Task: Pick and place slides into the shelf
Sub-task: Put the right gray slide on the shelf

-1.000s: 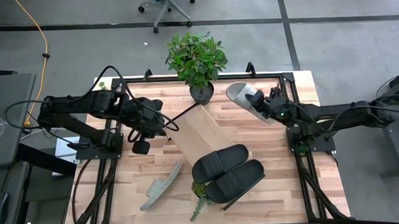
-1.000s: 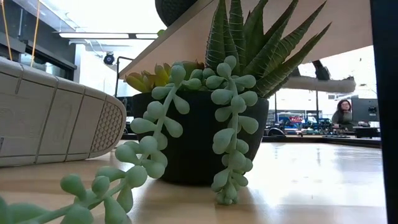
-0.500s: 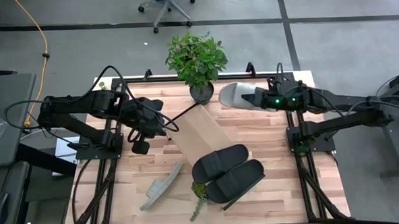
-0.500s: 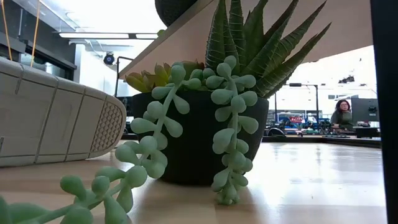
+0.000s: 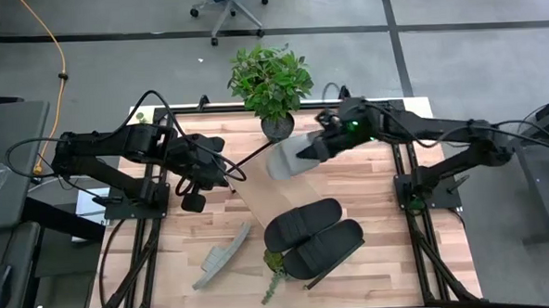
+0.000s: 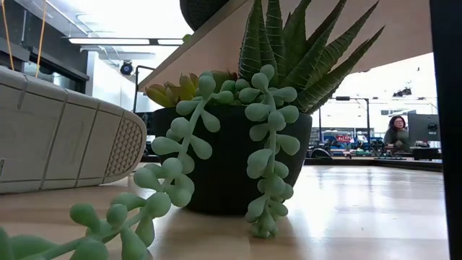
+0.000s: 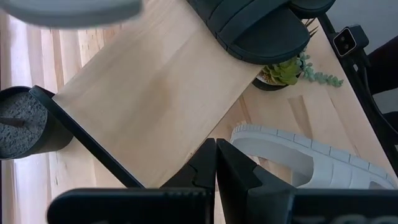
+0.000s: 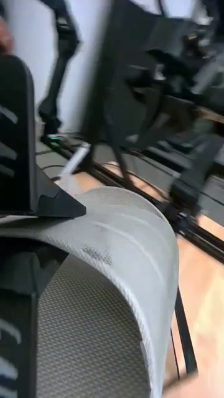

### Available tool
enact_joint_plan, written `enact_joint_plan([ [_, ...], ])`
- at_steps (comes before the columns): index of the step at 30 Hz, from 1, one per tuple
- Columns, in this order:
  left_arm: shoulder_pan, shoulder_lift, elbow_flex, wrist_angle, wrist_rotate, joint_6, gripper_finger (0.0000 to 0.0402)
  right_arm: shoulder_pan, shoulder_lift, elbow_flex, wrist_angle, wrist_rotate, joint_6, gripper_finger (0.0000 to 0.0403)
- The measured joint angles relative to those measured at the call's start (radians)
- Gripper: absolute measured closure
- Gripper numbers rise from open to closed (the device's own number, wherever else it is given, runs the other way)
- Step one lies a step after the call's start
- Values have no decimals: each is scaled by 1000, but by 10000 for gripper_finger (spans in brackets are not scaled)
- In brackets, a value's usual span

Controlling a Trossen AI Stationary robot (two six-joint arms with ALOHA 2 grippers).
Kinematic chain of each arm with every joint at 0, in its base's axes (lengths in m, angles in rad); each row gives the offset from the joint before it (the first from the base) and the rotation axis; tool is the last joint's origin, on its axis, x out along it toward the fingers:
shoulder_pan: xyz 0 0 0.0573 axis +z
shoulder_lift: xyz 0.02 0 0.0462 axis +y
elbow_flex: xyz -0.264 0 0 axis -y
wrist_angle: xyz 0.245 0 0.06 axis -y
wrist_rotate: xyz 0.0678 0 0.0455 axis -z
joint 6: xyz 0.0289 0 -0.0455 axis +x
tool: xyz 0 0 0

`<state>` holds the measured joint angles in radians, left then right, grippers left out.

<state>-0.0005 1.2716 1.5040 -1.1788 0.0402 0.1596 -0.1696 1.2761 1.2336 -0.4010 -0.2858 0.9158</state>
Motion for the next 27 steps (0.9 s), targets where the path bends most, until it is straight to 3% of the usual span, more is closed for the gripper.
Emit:
enact_joint_plan([
  [11,0,0,0,-66,0,-9,399,-21,157,79,20,-148,-15,402],
  [18,0,0,0,-67,-20,-8,399,4,257,80,173,-272,60,402],
  [27,0,0,0,-77,-33,1,399,15,334,84,255,-285,127,402],
])
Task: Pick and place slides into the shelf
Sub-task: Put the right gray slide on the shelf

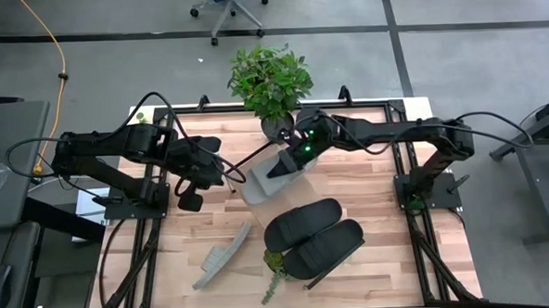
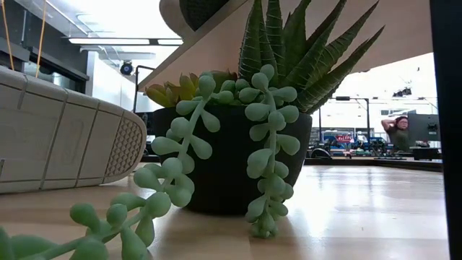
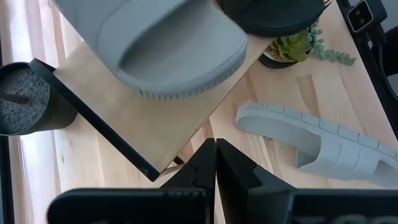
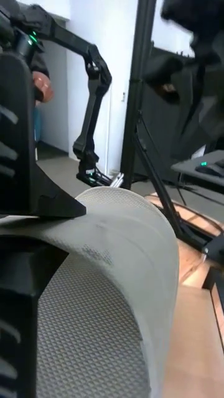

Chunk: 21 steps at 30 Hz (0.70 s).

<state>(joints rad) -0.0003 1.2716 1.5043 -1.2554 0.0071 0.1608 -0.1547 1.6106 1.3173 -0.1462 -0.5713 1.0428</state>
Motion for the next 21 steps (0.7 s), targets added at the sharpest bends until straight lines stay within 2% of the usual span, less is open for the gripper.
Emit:
enact_joint_plan([
  [6,0,0,0,-2,0,0,399,0,58,65,-9,6,-22,402],
  [13,0,0,0,-4,0,16,399,0,118,178,-209,42,-100,402],
  [21,0,0,0,-5,0,19,399,1,151,209,-191,47,-91,402],
])
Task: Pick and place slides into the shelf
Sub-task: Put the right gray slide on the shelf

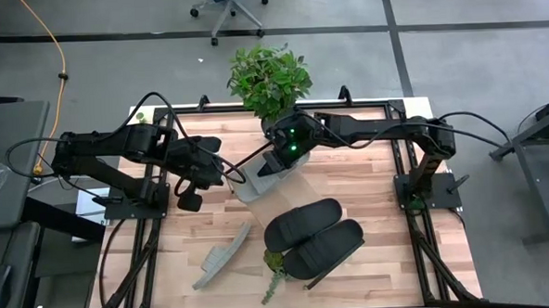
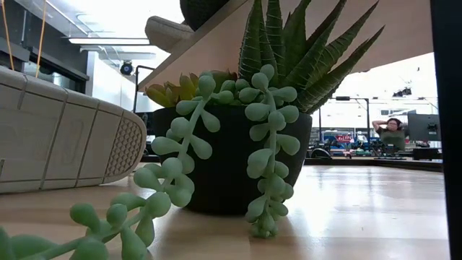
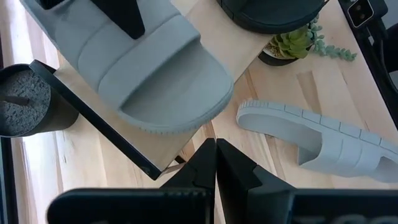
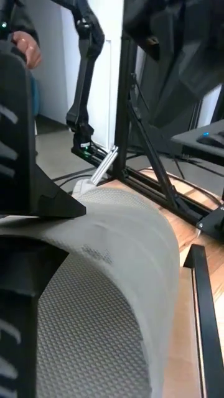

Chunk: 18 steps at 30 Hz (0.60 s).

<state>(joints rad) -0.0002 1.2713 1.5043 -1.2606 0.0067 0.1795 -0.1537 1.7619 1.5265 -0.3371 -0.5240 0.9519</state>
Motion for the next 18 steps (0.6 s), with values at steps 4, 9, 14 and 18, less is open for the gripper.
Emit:
enact_joint_plan([
  [4,0,0,0,1,0,0,399,11,25,0,6,1,15,402],
  [9,0,0,0,1,0,0,399,26,40,0,16,10,20,402],
  [14,0,0,0,1,0,16,399,31,41,-1,23,38,17,402],
  [18,0,0,0,1,0,24,399,30,42,-1,42,52,16,397],
])
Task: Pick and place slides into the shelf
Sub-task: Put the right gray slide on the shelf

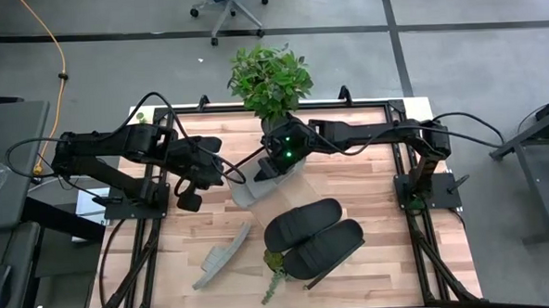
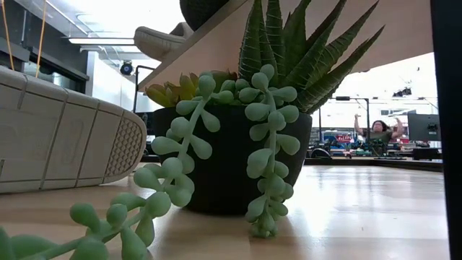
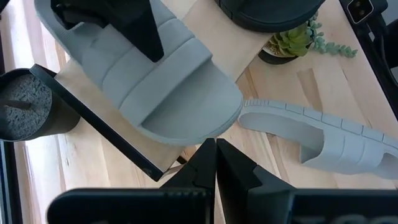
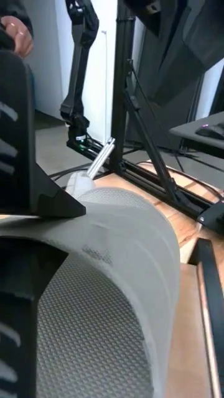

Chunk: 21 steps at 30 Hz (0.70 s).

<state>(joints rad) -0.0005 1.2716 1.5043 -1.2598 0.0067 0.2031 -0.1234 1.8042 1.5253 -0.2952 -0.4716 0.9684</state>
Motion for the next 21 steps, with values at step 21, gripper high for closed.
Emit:
enact_joint_plan([
  [21,0,0,0,1,0,2,399,0,0,0,-60,65,1,297],
])
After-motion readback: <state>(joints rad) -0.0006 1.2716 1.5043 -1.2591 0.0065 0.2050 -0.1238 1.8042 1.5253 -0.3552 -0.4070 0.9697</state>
